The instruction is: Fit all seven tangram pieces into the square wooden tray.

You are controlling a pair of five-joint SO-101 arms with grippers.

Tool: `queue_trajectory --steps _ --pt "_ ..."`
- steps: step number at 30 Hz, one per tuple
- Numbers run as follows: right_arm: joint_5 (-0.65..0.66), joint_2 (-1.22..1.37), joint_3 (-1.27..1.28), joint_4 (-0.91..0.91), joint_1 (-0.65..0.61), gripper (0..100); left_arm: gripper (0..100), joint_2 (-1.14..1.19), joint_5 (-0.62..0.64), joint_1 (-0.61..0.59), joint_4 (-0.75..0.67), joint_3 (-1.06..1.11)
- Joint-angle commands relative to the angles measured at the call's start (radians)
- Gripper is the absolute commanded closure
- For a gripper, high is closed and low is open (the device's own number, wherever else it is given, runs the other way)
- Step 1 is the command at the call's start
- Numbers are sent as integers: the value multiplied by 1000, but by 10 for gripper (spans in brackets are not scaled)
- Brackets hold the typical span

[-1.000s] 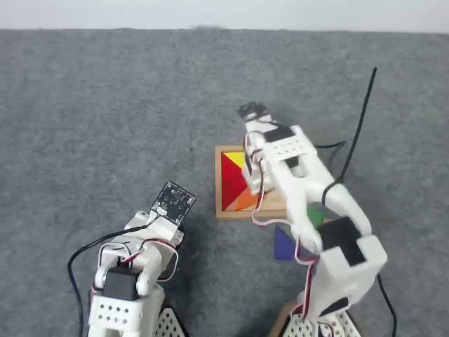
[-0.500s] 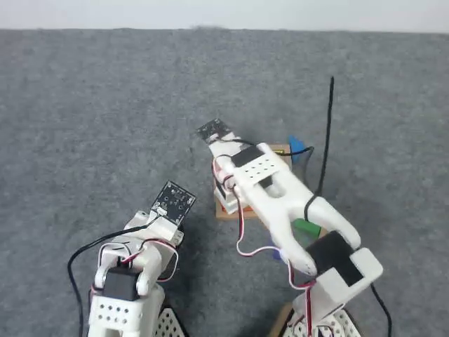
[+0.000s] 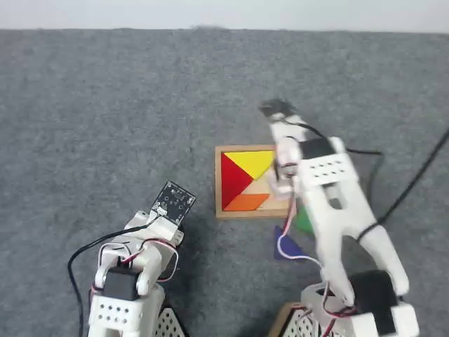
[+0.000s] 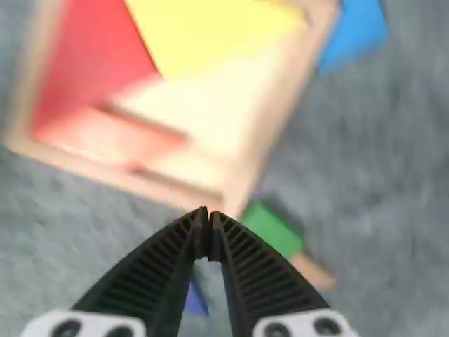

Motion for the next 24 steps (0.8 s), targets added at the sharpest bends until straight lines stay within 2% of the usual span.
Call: queue_trajectory --steps 1,10,18,24 --pt "-8 -56 58 42 76 986 902 -11 -9 -6 -2 -12" --pt "-26 -56 239 -110 90 861 902 -11 -9 -6 -2 -12" --pt "-26 -54 276 -143 90 851 902 -11 -9 -6 -2 -12" --pt "-51 -54 293 -147 91 798 902 -11 -9 -6 -2 -12"
